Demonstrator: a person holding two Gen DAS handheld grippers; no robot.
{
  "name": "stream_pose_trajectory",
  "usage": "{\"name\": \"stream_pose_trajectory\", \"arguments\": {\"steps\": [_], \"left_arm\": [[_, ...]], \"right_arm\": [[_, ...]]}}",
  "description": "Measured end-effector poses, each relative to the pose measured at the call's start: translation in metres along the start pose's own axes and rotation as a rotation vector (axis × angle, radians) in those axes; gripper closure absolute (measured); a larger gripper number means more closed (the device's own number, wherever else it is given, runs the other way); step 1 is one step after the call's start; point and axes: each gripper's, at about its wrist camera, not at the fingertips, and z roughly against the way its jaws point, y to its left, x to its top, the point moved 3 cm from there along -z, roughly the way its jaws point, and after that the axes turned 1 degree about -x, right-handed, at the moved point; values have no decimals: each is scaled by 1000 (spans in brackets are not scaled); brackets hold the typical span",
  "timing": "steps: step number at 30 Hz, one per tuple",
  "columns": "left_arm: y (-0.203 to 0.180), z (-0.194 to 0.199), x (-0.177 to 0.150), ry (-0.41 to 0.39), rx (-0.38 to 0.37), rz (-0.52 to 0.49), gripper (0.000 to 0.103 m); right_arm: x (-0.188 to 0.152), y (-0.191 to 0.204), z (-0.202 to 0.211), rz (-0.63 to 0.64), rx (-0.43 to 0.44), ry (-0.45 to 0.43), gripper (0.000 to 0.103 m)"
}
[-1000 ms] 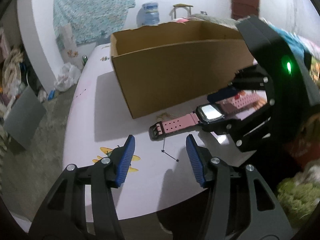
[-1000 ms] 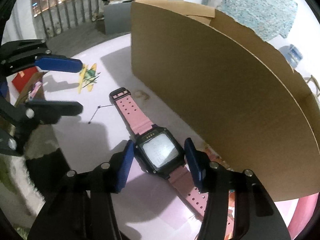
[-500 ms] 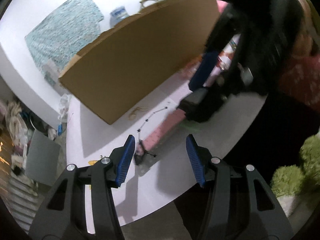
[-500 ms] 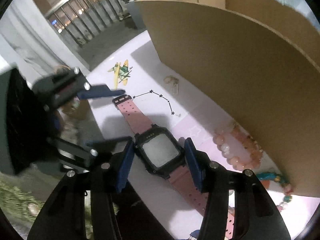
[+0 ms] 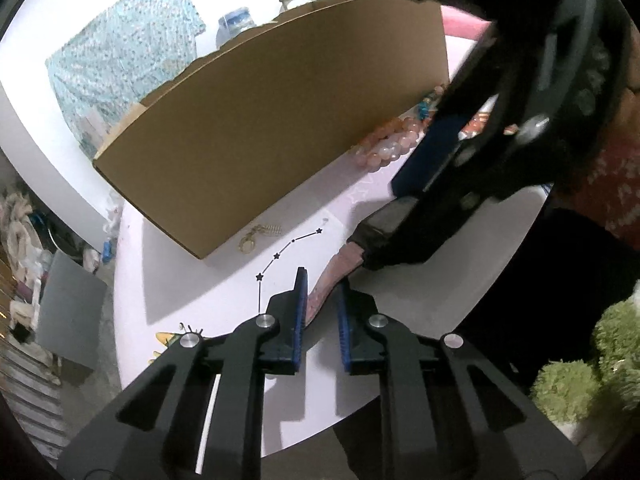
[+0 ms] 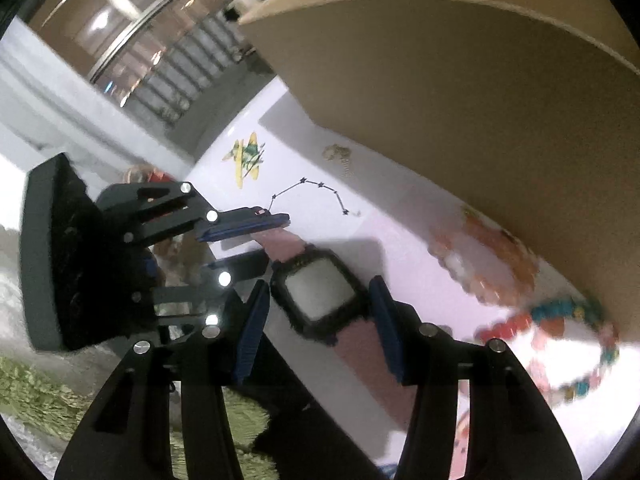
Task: Organize jewelry
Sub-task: 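Lift the pink watch with the right gripper and lower it into the box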
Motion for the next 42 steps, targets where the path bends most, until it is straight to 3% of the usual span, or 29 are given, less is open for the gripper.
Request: {"name": "stream_pose_trajectory", "arguments": {"steps": [6,14,21,27,36,42], "left_arm": [[7,-4,3,15,-44,52,91],[11,-3,2,22,-60,71,91],[15,-2,2,21,-81,105,91],[16,-4,0,-5,-45,90,91],[13,20,3,-61,-9,109,100],[18,67,22,-165,40,113,101]], "right_arm": [[-25,-3,18,12,-185,-61,52],[-53,3,15,102,-503,-41,54],[-55,1,20,38,-568,-107,74],[-60,-1,26,-16,-652,-175,95],[-56,28,43,-13,-734,-296,99],[-50,61,81,39,-803,-409,99]]}}
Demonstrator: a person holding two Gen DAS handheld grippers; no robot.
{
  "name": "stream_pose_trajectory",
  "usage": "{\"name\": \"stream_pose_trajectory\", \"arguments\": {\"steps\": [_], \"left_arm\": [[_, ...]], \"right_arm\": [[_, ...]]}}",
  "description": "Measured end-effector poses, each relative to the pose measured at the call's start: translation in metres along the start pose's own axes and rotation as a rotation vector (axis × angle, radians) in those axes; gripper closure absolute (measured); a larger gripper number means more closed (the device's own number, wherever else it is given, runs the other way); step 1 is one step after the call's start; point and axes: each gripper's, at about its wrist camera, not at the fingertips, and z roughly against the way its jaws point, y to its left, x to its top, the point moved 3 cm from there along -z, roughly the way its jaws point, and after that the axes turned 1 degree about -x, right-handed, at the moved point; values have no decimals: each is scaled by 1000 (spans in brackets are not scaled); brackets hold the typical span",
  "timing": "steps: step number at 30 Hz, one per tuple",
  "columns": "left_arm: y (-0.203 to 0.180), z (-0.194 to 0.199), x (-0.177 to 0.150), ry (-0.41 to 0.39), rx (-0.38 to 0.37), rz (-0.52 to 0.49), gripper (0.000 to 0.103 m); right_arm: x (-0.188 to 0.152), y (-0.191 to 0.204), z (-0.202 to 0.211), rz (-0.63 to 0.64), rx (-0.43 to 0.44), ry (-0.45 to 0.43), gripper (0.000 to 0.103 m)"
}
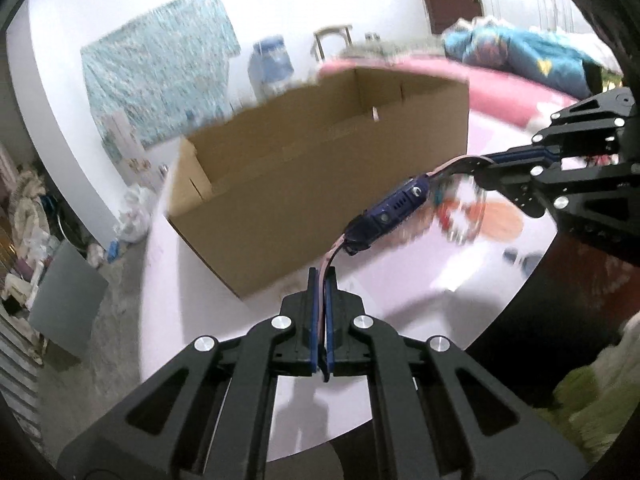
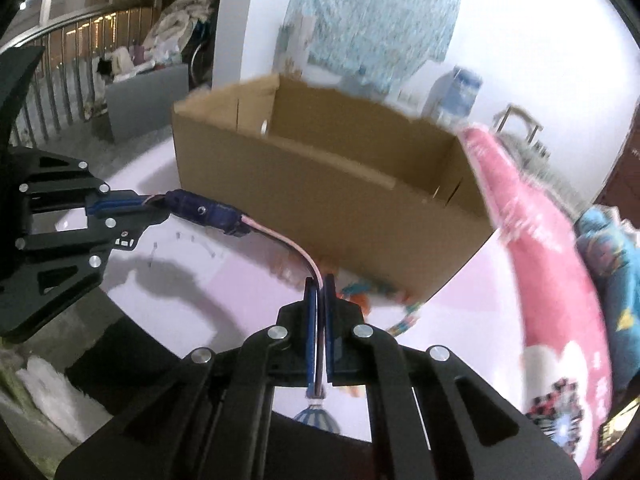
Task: Organize jewelry
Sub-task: 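Lift the pink watch with the right gripper and lower it into the box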
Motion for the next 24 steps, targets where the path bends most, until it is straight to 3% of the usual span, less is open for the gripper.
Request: {"name": "stream_pose_trajectory", "arguments": {"steps": [7,9,11,12,16,19,24], "left_arm": [[19,53,66,-174,27,-17,101],[30,53,91,-184,29,-26,101],[46,39,115,-159,11,-21,101],[54,28,123,-129,-3,-12,101],[87,-44,148,100,-115,92,101],[111,-105,145,279,-174,148,101],[132,-177,129,491,-245,230,101]], "right_arm": [[74,-25,51,41,-35,-166,100],[101,-36,48,57,-37,-185,100],[131,-49,28,67,4,-146,100],[141,-54,16,65,35,-114,100],[173,-69,-76,62,229,163,100],[178,-75,-140,38,310,356,100],[174,-80,-213,26,389,565,100]]}}
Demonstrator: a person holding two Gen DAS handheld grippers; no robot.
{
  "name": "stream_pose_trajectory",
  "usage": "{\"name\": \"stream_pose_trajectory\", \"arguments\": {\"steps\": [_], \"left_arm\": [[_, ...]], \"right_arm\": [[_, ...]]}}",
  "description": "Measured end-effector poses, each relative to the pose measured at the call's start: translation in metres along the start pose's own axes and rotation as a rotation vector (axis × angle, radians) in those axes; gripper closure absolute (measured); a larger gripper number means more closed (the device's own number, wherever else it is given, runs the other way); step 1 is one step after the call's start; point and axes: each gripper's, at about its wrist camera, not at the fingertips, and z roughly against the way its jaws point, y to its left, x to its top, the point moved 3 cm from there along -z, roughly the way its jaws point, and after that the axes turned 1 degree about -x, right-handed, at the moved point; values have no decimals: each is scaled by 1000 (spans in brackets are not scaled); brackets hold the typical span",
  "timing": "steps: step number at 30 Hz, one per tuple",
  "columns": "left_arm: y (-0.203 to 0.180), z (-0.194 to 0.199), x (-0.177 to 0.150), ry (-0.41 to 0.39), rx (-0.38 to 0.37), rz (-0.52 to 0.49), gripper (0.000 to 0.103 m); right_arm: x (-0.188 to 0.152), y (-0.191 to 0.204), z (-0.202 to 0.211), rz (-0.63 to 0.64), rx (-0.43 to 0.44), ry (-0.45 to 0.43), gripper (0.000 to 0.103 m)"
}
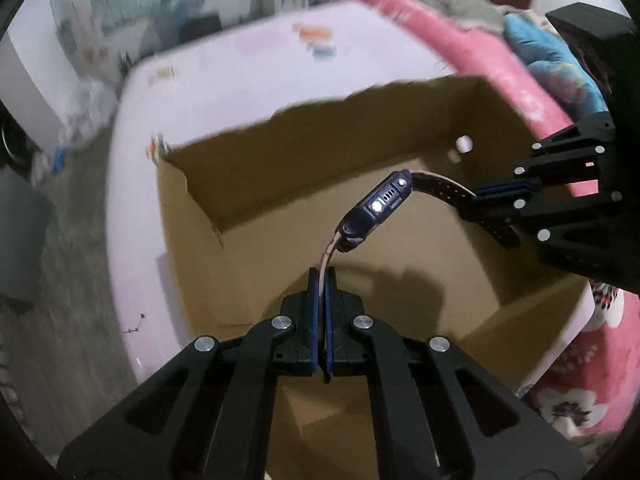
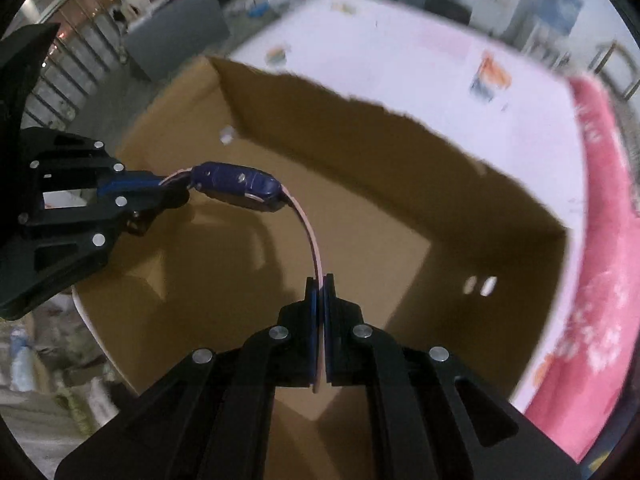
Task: Organize jewelry
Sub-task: 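Lift the pink watch with the right gripper and lower it into the box, then open the right gripper to release the watch and withdraw from the box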
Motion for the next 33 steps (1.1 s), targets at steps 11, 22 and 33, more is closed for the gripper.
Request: {"name": "stream_pose_trajectory", "arguments": {"steps": [11,22,33], "left_arm": [[12,-14,21,9,28,-44,66],[12,51,10,-188,118,-61,36],[3,123,-113,-362,-36,97,15]], "right_arm": [[32,-33,-32,29,-71,64,65],[15,-30,26,-21,-108,-87,56],[-134,24,143,-99,-85,-495,13]]}}
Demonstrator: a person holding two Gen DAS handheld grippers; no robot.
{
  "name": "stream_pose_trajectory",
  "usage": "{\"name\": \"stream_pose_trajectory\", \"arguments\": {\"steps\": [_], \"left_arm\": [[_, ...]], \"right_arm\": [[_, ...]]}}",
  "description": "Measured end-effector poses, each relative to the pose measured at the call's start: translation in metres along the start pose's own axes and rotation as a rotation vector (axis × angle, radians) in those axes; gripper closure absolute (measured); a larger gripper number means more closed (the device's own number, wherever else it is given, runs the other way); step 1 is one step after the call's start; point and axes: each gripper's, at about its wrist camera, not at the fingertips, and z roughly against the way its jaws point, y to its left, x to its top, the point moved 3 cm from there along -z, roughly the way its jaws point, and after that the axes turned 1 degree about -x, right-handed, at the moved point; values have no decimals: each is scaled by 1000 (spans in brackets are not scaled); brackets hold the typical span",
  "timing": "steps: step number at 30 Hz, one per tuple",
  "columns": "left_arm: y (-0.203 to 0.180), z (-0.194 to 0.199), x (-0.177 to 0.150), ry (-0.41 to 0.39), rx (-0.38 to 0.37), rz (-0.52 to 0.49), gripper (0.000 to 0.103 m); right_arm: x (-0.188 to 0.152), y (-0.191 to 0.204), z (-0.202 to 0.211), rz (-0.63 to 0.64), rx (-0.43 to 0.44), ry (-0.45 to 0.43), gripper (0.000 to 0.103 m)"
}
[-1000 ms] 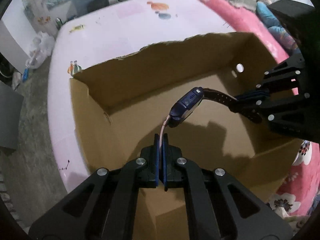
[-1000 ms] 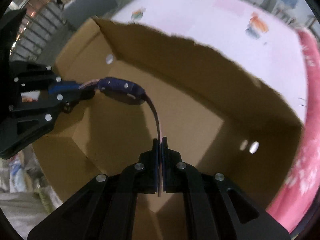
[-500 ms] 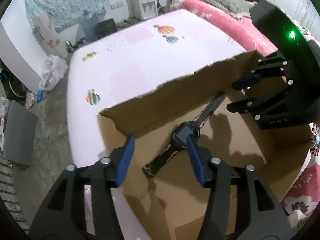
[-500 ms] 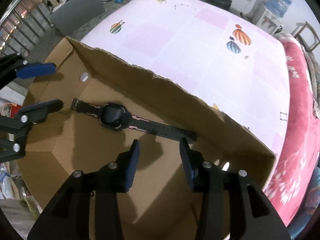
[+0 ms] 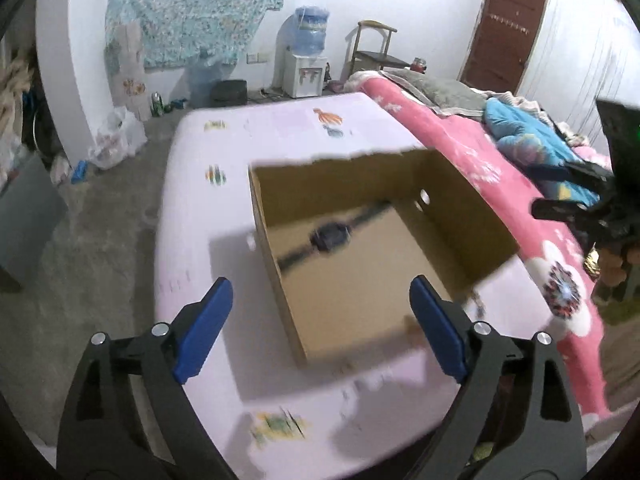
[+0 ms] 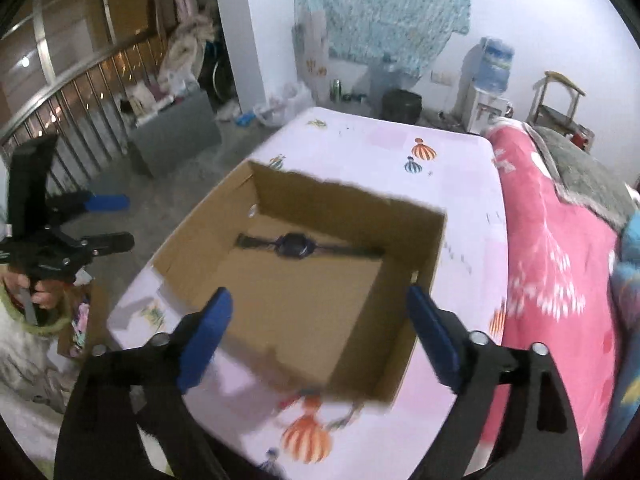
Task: Organize jewelry
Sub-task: 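Open the right gripper to release the watch and withdraw from the box, then reach the left gripper to the multicolour bead bracelet and grasp it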
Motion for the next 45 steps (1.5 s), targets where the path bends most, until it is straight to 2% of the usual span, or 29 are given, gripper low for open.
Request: {"name": "stream_pose_trajectory", "arguments": {"steps": [1,3,6,9,11,14,16,20,23,29,35,39,42,45], "left_arm": [[-2,1,-16,6,-5,16,14],[-4,-3,-44,32,-3,41,14],[-6,-28,-84,108,10,78,14],[-7,-65,-117,201,73,90,14],[-12,-80,-129,232,139,57,14],[-19,-98,-138,253,189,4,14],[-19,-107,-143,276,228,-12,12],[-11,-106,-145,243,218,24,8],[-9,-105,-147,231,217,22,7],[-11,-106,-143,256,219,29,7],[-9,-106,-144,251,198,23,7],[-8,-106,-145,244,197,24,7],[-8,-105,-146,235,197,22,7],[-12,-104,-146,227,212,1,7]], "right_arm": [[-25,7,7,-16,-16,-12,9],[-53,13,8,-37,-39,-13,7],[-108,26,-16,-87,-95,50,7],[-144,32,-41,-137,-116,110,7],[-162,31,-58,-181,-139,142,7],[-178,26,-70,-222,-178,154,7],[-183,22,-76,-215,-222,165,7],[-187,23,-83,-164,-283,163,7],[-191,22,-91,-150,-296,184,7],[-198,15,-93,-204,-252,187,7],[-200,18,-92,-187,-247,163,6],[-200,16,-91,-154,-212,166,6],[-198,11,-84,-200,-219,171,7],[-191,6,-74,-250,-191,132,7]]}}
